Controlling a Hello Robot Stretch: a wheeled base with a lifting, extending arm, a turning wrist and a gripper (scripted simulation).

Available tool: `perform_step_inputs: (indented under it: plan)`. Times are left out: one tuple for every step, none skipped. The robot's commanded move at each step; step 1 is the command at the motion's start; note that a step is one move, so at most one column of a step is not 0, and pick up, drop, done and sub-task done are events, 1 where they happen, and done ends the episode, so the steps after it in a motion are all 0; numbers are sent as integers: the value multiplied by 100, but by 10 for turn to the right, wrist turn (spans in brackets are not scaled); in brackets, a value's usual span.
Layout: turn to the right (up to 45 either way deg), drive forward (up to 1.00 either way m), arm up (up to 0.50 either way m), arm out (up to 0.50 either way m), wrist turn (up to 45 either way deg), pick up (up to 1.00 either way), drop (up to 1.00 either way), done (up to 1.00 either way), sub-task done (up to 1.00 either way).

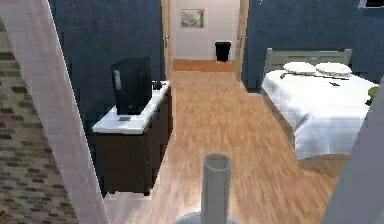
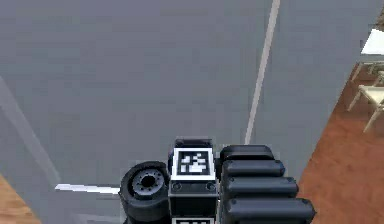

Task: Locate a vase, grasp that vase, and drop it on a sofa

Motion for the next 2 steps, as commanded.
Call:
perform_step_inputs:
  plan:
    - [60,0,0,0,0,0,0,0,0]
    - [0,100,0,0,0,0,0,0,0]
